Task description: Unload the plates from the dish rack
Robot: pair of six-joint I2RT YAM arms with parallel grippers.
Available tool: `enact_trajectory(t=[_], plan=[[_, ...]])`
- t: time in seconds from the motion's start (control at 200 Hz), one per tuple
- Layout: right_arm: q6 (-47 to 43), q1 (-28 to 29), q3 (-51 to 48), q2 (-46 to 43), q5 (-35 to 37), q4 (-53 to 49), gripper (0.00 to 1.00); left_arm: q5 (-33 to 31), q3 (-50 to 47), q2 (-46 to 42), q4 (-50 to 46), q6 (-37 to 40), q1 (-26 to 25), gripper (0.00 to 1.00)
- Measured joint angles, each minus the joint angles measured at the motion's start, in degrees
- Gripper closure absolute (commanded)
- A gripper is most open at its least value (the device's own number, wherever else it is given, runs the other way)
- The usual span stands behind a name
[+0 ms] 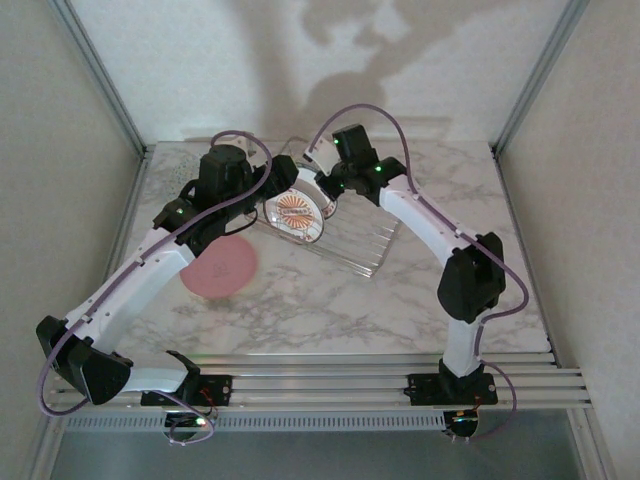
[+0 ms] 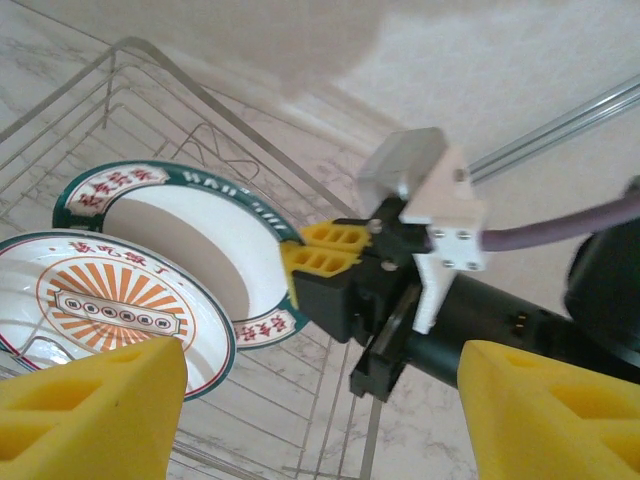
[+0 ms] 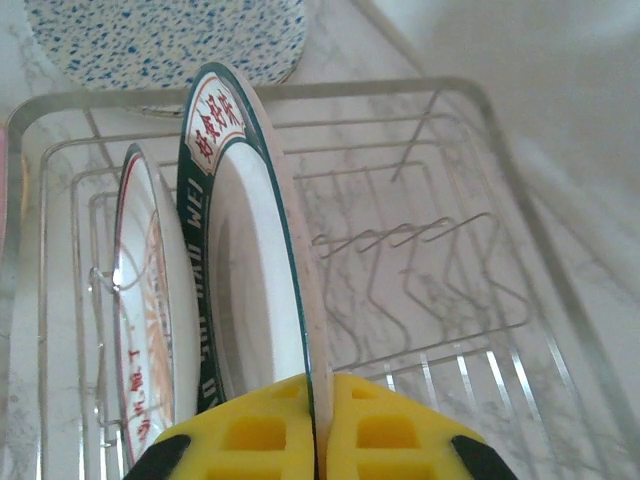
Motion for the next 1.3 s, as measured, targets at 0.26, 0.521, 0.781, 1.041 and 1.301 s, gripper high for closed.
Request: enact_trajectory(t=[0.26,0.521,0.781,1.041,1.301], plan=[[-1.55,-2.16,-0.02,-3.32,4.02,1.27,1.00,0.04,0.00,0.00,0.22,0.02,0.00,0.27],[2.60,-7.67,0.44,-8.33,5.44,1.62,1.00,2.34,0.85,2.16,2.03,-0.35,0.09,0.26],[18.53,-15.30,1.09,-13.55,-3.39,1.64,1.00,13.25,2.62,9.16,6.32,-4.09,2.91,0.24],[37.64,-20.41,0.63,-14.38,-18.47,4.26,1.00,23.41,2.71,14.19,12.24,-8.61,4.57,0.24],[47.89,-20.52,0.63,-14.16,-28.76,4.63,1.00,26.60,2.97,15.63,14.51,-10.84,5.16,0.30]])
